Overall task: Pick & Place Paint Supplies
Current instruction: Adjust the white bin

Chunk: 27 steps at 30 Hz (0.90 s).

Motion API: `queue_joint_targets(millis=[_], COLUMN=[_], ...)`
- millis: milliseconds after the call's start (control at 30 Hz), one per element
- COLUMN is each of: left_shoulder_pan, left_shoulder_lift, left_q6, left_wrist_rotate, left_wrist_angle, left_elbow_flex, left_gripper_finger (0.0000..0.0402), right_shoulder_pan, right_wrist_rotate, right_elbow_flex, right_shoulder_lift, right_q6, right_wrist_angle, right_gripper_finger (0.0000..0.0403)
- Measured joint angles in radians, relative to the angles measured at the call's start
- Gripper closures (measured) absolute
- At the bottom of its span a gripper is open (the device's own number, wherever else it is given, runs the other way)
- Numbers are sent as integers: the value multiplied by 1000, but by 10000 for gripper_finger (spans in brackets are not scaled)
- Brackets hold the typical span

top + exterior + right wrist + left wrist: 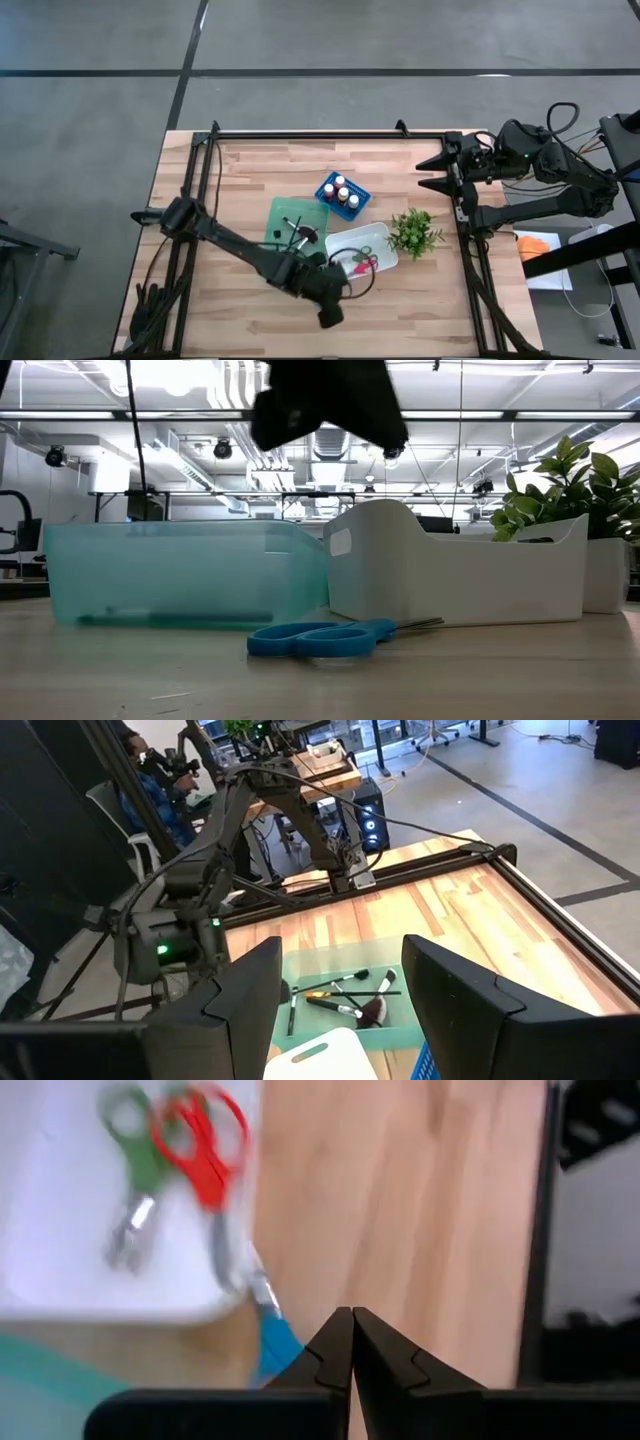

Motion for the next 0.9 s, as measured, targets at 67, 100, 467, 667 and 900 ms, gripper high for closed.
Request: queue_joint_targets(millis=[67, 100, 467, 667, 900], left_shoulder_pan=[17, 24, 57, 71, 84], left_shoulder_lift=[0, 2, 90, 215, 346], left_q6=[20, 23, 28, 64, 94], left_wrist_rotate=[-8, -13, -27, -16, -16], left_wrist_angle=[36, 74, 259, 178, 73], left_elbow_flex=[7, 12, 86, 251, 414], left_gripper_finger=[385, 385, 397, 397, 398], right_shoulder_pan=[0, 0, 0, 0, 0], right_wrist_rotate=[0, 0, 8, 10, 11], right_elbow_flex=[0, 0, 0, 0, 0], right_shoulder_lift=[-2, -5, -24, -32, -42], right_q6=[-2, -3, -16, -20, -20], right_wrist_angle=[-1, -1, -4, -5, -6], right_gripper_finger=[198, 198, 198, 198, 198])
